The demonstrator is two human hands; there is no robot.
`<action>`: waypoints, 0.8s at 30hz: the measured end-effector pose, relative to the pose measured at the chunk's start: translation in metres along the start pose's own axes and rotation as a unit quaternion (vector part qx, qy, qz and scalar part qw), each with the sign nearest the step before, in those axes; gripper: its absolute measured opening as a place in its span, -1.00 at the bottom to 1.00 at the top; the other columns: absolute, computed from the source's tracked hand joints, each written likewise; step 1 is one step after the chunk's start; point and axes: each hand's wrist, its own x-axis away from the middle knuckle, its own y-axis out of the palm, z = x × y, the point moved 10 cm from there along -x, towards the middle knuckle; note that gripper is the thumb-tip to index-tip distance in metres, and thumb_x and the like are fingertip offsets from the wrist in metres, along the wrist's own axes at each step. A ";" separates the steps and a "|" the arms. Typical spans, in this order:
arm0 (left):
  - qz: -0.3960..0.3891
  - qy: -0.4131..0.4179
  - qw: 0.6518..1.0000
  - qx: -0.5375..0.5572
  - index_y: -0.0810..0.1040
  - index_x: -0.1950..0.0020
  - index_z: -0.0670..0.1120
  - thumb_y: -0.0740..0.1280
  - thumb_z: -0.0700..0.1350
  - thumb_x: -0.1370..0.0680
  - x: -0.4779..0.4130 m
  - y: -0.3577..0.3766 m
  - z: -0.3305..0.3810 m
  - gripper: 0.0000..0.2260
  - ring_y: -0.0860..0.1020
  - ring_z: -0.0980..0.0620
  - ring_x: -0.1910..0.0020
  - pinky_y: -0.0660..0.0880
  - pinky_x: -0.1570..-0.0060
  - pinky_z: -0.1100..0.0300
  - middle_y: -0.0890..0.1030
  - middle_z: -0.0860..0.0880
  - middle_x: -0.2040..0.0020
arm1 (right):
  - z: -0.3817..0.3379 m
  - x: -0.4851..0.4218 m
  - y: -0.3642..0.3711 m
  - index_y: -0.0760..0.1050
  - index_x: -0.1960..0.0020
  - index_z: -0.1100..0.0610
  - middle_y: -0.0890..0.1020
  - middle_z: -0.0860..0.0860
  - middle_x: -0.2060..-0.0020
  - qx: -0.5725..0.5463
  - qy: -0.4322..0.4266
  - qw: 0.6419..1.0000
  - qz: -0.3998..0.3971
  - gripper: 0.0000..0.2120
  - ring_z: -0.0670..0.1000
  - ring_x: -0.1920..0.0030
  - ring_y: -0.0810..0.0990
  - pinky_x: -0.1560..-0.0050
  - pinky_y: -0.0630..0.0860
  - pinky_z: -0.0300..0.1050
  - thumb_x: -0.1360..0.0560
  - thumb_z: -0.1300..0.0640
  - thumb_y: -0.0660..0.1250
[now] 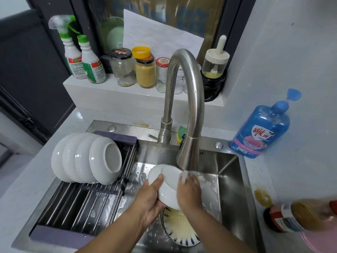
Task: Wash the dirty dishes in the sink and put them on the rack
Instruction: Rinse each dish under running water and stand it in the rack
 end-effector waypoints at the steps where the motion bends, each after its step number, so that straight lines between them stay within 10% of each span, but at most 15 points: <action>1: 0.015 0.010 1.000 -0.004 0.46 -0.39 -0.18 0.36 -0.13 -0.61 0.000 -0.001 0.000 -0.64 0.66 -0.32 -0.12 0.64 0.07 -0.26 0.68 -0.30 -0.15 | -0.014 0.007 0.008 0.33 -0.52 0.05 0.40 0.11 -0.50 0.070 -0.051 0.996 -0.023 -0.24 0.15 -0.50 0.33 -0.51 0.24 0.09 -0.60 -0.31 -0.30; 5: 0.033 0.001 0.999 0.013 0.49 -0.36 -0.30 0.29 -0.15 -0.67 -0.001 -0.008 0.002 -0.69 0.69 -0.21 -0.10 0.67 0.15 0.02 0.69 -0.29 -0.12 | -0.062 0.049 0.029 0.20 -0.61 -0.09 0.25 -0.17 -0.58 0.123 -0.214 0.961 -0.126 -0.49 -0.13 -0.58 0.15 -0.60 -0.08 -0.03 -0.73 -0.08 -0.20; 8: 0.038 -0.029 0.999 0.024 0.49 -0.33 -0.34 0.28 -0.13 -0.67 0.002 -0.014 0.011 -0.67 0.67 -0.31 -0.09 0.69 0.18 -0.12 0.67 -0.36 -0.12 | -0.064 0.063 0.014 0.31 -0.56 -0.14 0.36 -0.22 -0.51 0.106 -0.295 0.946 -0.089 -0.53 -0.19 -0.49 0.30 -0.57 0.08 -0.13 -0.73 -0.08 -0.13; 13: 0.029 -0.077 0.997 -0.001 0.47 -0.31 -0.34 0.29 -0.21 -0.66 0.013 -0.020 0.019 -0.72 0.66 -0.30 0.06 0.66 0.29 -0.22 0.66 -0.36 -0.05 | -0.025 0.025 -0.008 0.63 -0.21 0.03 0.64 -0.04 -0.05 -0.039 -0.141 0.984 -0.099 -0.49 -0.16 0.05 0.54 0.02 0.43 -0.26 -0.68 -0.23 0.01; 17: 0.006 -0.100 0.994 0.037 0.48 -0.31 -0.41 0.28 -0.32 -0.63 0.018 -0.020 0.029 -0.72 0.67 -0.30 0.08 0.64 0.39 -0.20 0.65 -0.41 -0.03 | -0.035 0.024 -0.021 0.66 -0.15 -0.02 0.68 -0.10 -0.08 -0.057 -0.233 0.963 -0.126 -0.36 -0.14 -0.14 0.59 -0.29 0.48 -0.06 -0.54 -0.47 0.08; 24: -0.017 -0.146 0.986 0.075 0.43 -0.30 -0.46 0.24 -0.34 -0.65 0.014 -0.010 0.024 -0.73 0.69 -0.35 0.23 0.65 0.39 -0.19 0.62 -0.49 -0.01 | -0.053 0.042 -0.026 0.34 -0.50 -0.21 0.52 -0.14 -0.36 0.202 -0.434 0.870 -0.114 -0.44 -0.11 -0.33 0.41 -0.32 0.08 -0.48 -0.52 -0.23 0.29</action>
